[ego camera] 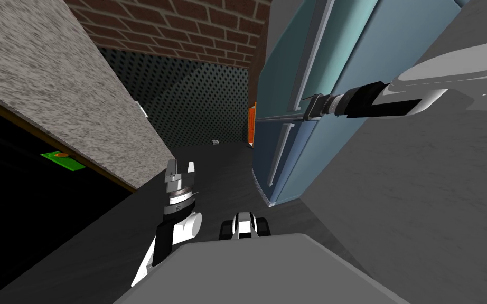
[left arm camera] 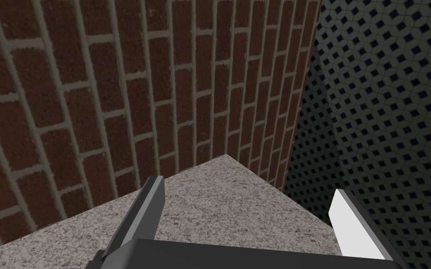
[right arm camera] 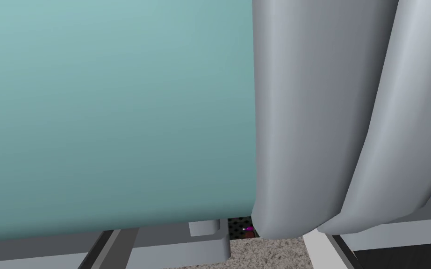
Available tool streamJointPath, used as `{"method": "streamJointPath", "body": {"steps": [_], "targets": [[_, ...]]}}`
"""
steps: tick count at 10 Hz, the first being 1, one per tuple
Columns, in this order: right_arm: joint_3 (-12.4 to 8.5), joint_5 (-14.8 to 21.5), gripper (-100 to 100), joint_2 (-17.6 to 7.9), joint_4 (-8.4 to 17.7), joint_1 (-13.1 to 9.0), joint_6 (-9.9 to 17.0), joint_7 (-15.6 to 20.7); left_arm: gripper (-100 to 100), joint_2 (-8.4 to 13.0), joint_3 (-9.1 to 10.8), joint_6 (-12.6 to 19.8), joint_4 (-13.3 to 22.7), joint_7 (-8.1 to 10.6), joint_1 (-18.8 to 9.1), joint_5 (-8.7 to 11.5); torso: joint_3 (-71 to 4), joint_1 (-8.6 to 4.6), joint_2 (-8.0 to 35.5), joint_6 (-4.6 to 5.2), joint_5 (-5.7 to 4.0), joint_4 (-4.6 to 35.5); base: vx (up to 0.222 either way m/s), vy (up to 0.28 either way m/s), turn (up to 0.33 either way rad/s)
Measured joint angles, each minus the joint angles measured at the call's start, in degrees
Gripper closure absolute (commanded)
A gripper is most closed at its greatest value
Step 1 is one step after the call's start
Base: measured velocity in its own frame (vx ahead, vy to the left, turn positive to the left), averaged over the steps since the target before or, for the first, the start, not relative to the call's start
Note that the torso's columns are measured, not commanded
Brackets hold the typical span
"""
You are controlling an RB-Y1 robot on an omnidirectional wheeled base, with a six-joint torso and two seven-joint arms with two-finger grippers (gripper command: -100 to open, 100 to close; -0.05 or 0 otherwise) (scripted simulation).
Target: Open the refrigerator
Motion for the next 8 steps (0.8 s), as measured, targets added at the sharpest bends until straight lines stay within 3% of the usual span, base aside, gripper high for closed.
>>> {"method": "streamJointPath", "body": {"steps": [4, 8], "targets": [[1.07, -1.69, -100, -0.20, 2.46, -1.07, -1.37, -4.49, 0, 0.00, 0.00, 0.00, 0.00, 0.00, 0.00, 0.00, 0.01, 0.02, 0.01, 0.00, 0.00, 0.01, 0.013, 0.058, -0.012], [1.09, -3.75, -100, -1.32, 4.25, -0.79, -1.92, -6.60, 0, 0.01, 0.01, 0.00, 0.00, 0.00, 0.01, 0.00, -0.01, -0.03, -0.09, 0.00, -0.02, -0.02, 0.043, 0.025, -0.008]]}}
